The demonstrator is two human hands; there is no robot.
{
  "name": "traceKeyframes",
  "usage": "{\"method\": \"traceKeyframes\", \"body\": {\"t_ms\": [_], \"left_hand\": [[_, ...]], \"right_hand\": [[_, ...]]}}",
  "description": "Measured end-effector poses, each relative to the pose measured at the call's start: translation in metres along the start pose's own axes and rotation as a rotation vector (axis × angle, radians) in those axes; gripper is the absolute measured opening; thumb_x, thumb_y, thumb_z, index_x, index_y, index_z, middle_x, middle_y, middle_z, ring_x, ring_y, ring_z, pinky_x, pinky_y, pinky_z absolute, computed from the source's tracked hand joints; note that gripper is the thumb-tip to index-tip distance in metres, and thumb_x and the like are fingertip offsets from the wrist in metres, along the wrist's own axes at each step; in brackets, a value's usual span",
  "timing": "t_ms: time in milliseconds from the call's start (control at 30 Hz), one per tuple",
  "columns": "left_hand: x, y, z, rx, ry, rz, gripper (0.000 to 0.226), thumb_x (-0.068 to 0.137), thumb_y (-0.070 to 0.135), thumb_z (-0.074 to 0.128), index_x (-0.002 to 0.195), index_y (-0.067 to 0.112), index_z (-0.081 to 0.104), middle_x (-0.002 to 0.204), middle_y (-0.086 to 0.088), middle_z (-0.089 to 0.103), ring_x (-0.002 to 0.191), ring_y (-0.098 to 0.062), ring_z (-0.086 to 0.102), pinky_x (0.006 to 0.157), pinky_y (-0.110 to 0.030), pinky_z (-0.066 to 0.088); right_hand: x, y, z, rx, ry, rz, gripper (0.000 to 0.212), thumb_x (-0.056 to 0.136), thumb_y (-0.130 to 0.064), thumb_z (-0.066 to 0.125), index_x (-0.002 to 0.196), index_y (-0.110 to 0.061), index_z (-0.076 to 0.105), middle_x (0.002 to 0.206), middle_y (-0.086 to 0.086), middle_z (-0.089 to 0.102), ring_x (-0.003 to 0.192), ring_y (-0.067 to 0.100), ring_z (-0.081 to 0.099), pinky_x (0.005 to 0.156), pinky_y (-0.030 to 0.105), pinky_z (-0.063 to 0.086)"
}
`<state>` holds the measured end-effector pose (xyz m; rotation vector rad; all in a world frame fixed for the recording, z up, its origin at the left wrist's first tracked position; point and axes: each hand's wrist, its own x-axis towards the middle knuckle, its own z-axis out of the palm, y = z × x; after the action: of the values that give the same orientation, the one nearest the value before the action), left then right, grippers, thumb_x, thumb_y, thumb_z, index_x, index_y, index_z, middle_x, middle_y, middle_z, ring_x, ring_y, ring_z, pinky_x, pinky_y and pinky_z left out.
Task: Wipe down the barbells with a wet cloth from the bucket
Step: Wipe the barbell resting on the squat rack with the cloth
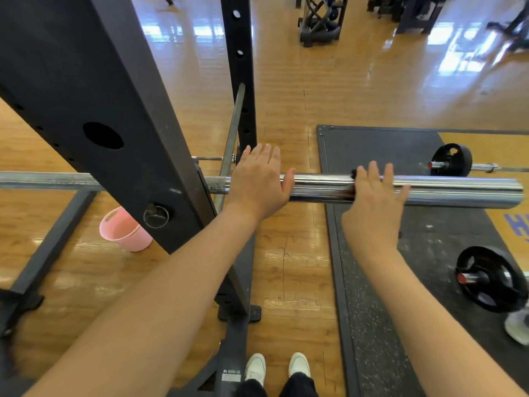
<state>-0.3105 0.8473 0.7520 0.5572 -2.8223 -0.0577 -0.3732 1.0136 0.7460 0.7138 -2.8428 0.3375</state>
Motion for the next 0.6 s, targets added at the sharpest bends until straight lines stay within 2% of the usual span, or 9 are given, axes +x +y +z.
{"method": "traceKeyframes", "body": {"t_ms": [100,167,300,433,600], "left_hand": [[-0.001,0.002,-0.001,0.014,-0.01,-0.009,0.068,0.092,0.044,0.021,0.14,0.0,0.041,0.143,-0.019,0.043,0.137,-0.031,0.035,0.115,-0.04,0.017],[-0.001,0.002,-0.002,0.022,-0.013,-0.01,0.065,0.095,0.044,0.022,0.141,0.001,0.039,0.145,-0.017,0.041,0.138,-0.029,0.033,0.116,-0.039,0.016],[0.0,0.0,0.0,0.02,-0.01,-0.003,0.06,0.098,0.042,0.028,0.141,0.002,0.039,0.144,-0.017,0.042,0.137,-0.03,0.034,0.115,-0.04,0.017],[0.001,0.0,0.001,0.007,0.005,-0.005,0.067,0.092,0.044,0.023,0.138,0.001,0.043,0.141,-0.018,0.046,0.135,-0.03,0.038,0.114,-0.04,0.02],[0.001,0.001,0.002,0.014,-0.004,-0.017,0.068,0.092,0.044,0.021,0.139,0.0,0.042,0.142,-0.018,0.045,0.136,-0.03,0.037,0.115,-0.04,0.019]], "right_hand": [[-0.012,-0.025,0.006,0.039,-0.023,-0.168,0.067,0.091,0.0,0.042,0.15,-0.01,0.012,0.158,0.009,0.008,0.145,0.026,-0.003,0.114,0.049,-0.004],[-0.013,-0.015,0.006,0.029,-0.032,-0.205,0.072,0.086,0.006,0.043,0.15,-0.012,0.014,0.158,0.007,0.011,0.145,0.025,-0.001,0.113,0.05,-0.006],[-0.004,0.034,-0.001,0.056,0.022,-0.021,0.077,0.073,0.015,0.05,0.144,-0.009,0.034,0.152,0.009,0.03,0.144,0.03,0.012,0.112,0.057,0.002],[0.003,0.027,-0.004,0.05,-0.004,0.082,0.067,0.079,0.008,0.053,0.142,-0.005,0.036,0.151,0.012,0.031,0.144,0.032,0.012,0.112,0.056,0.005],[-0.008,-0.032,0.011,0.132,0.041,-0.166,0.062,0.084,0.006,0.049,0.144,-0.005,0.034,0.15,0.012,0.033,0.144,0.03,0.014,0.114,0.051,0.003]]}}
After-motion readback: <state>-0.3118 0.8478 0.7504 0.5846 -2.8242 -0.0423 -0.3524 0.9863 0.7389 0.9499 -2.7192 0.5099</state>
